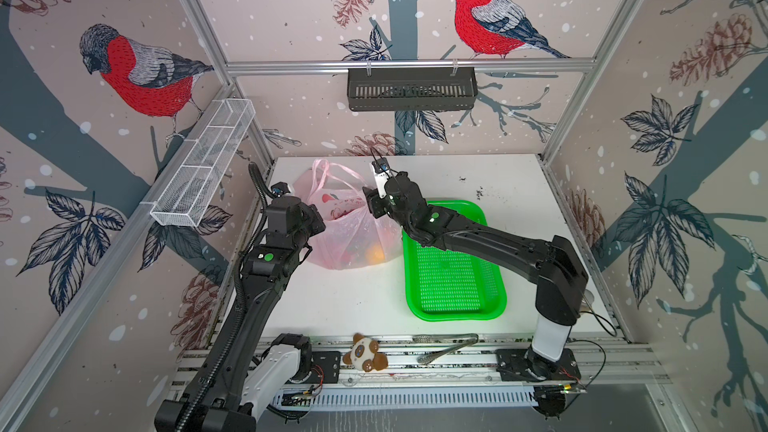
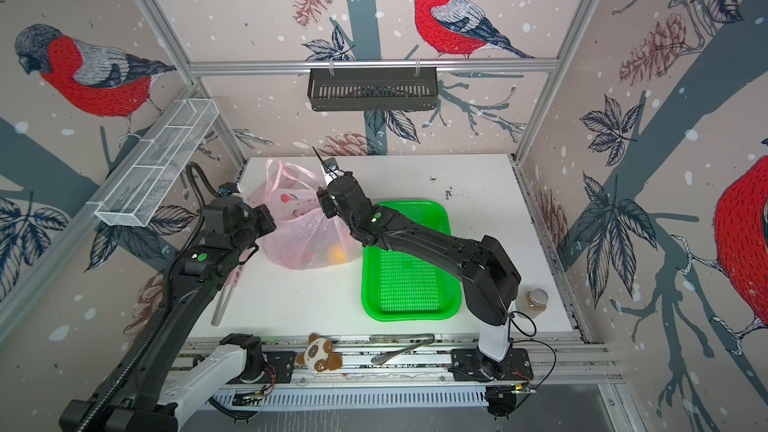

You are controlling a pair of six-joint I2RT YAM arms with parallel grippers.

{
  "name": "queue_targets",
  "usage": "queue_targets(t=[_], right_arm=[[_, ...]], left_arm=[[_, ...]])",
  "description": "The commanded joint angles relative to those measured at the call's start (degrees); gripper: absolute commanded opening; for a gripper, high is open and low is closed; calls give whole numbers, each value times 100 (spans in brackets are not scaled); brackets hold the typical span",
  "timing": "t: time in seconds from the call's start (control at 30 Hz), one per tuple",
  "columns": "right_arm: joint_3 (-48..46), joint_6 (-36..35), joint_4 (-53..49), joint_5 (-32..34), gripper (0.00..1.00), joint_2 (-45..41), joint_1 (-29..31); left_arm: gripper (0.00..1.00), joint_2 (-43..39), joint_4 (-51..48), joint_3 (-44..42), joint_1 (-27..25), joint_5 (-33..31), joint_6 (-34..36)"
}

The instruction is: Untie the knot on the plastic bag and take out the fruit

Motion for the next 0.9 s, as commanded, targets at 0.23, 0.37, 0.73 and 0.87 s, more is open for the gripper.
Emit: queue_targets(t=[0.23, 0.37, 0.73, 0.87], right_arm=[[259, 635, -420, 2176, 72, 256, 843], [704, 628, -634, 2272, 74, 608, 971], [1387, 812, -729, 2316, 90, 1475, 697], [1407, 956, -586, 2536, 90, 1651, 523]], left_arm=[[0, -382, 175, -264, 15, 251, -88], [0, -505, 124, -282, 15, 319, -68], [0, -867, 74, -501, 15, 327, -71], [0, -885, 61, -522, 15, 276, -62]])
